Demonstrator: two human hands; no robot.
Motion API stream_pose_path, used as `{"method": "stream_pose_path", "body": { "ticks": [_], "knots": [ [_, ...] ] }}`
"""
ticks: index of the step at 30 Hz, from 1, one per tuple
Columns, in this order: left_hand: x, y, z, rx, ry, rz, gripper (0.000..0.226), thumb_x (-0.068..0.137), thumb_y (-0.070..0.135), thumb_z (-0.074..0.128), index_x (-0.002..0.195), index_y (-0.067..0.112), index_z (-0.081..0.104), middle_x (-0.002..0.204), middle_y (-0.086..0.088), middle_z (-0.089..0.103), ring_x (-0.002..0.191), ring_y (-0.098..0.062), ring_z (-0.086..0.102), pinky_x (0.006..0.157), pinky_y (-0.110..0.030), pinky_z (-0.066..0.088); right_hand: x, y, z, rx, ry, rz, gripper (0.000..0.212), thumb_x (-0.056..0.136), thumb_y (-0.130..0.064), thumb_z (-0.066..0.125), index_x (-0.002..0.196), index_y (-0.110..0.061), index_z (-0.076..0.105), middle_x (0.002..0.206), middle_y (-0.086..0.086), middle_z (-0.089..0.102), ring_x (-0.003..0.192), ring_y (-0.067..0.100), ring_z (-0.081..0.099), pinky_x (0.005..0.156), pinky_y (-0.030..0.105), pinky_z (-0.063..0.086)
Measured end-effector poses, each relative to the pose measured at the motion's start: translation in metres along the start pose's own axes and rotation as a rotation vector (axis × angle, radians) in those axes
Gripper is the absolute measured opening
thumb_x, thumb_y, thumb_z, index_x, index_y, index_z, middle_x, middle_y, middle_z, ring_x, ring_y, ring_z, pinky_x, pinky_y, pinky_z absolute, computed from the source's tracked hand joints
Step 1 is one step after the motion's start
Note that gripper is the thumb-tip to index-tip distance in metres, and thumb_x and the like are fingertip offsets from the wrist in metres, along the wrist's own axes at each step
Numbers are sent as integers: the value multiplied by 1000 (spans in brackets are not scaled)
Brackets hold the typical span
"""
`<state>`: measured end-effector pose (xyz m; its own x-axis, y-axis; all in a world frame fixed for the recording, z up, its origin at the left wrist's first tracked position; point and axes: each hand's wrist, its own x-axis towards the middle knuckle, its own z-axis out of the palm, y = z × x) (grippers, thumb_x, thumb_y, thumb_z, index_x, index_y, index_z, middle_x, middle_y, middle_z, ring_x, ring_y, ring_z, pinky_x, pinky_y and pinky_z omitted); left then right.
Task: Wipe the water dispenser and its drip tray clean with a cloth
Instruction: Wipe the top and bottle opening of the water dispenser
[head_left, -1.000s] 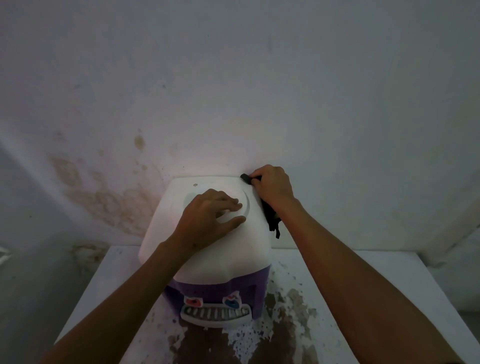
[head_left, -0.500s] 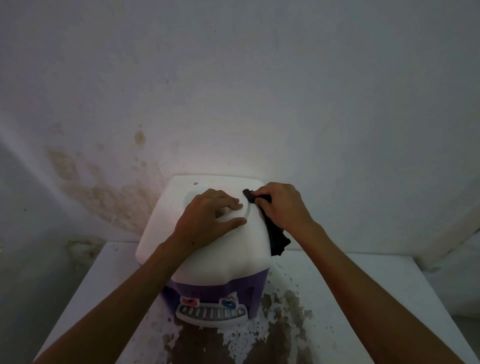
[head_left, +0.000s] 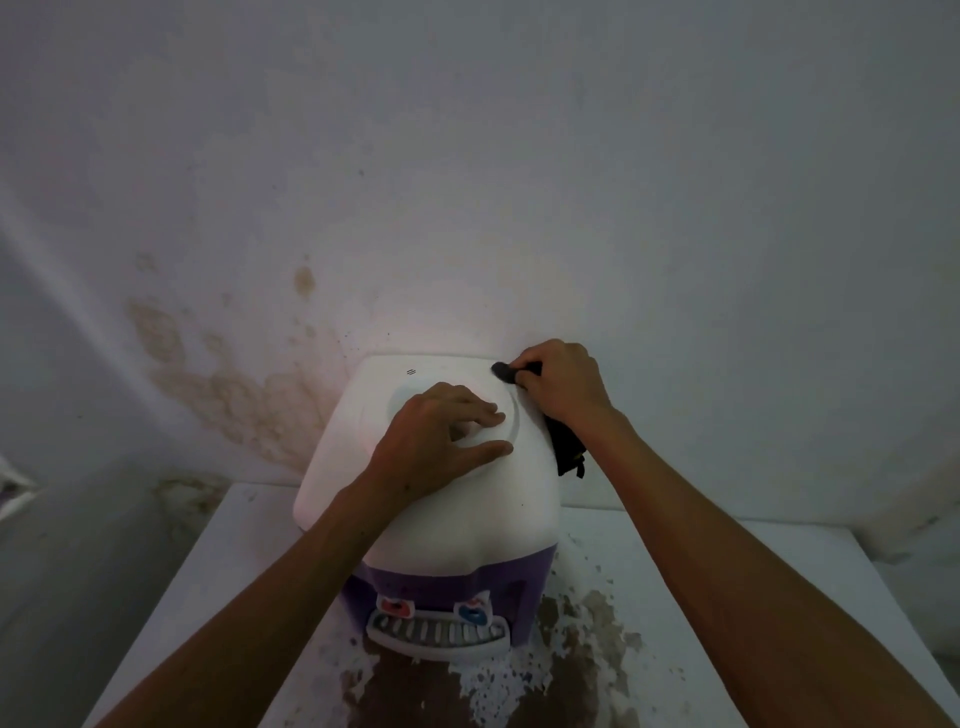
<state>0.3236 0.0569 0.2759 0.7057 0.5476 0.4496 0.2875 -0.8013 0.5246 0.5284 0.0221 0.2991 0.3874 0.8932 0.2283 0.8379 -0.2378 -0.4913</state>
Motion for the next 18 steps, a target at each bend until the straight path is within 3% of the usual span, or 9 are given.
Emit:
{"method": "stream_pose_path", "body": {
  "ticks": [3, 7, 11, 16, 18],
  "knots": [
    [0, 0, 0, 22, -7, -8, 43, 80, 51, 78, 114, 25, 77, 116, 10, 73, 97, -1, 60, 79, -11, 48, -3, -9, -1, -17, -50, -47, 20, 95, -27, 62, 107, -28, 78, 110, -5, 74, 98, 19, 68, 87, 35, 55],
    [0, 1, -1, 21, -6, -3, 40, 81, 49, 79, 113, 24, 78, 115, 9, 73, 101, -2, 60, 78, -9, 47, -8, -7, -12, 14, -92, -36, 20, 95, -34, 64, 110, -32, 77, 116, -9, 73, 102, 16, 67, 88, 29, 50],
    [0, 0, 2, 55, 4, 0, 39, 80, 49, 79, 112, 26, 78, 115, 7, 69, 101, -1, 52, 77, 0, 40, -32, -4, -24, 112, -122, -72, 18, 91, -35, 70, 107, -35, 78, 110, -13, 75, 92, 5, 68, 89, 28, 54],
    [-2, 5, 0, 95, 47, -37, 41, 72, 57, 82, 102, 28, 80, 99, 11, 54, 93, -8, 47, 73, -9, 34, -60, -8, -25, 106, -95, -142, 19, 92, -31, 70, 110, -32, 77, 112, -10, 73, 93, 8, 67, 91, 29, 51],
    [-2, 8, -4, 87, 33, -78, 49, 66, 70, 77, 94, 30, 75, 99, 13, 54, 94, -8, 49, 76, -19, 40, -64, -11, -26, 88, -88, -154, 19, 93, -29, 70, 110, -30, 77, 112, -9, 73, 94, 10, 67, 92, 30, 51]
  ]
}}
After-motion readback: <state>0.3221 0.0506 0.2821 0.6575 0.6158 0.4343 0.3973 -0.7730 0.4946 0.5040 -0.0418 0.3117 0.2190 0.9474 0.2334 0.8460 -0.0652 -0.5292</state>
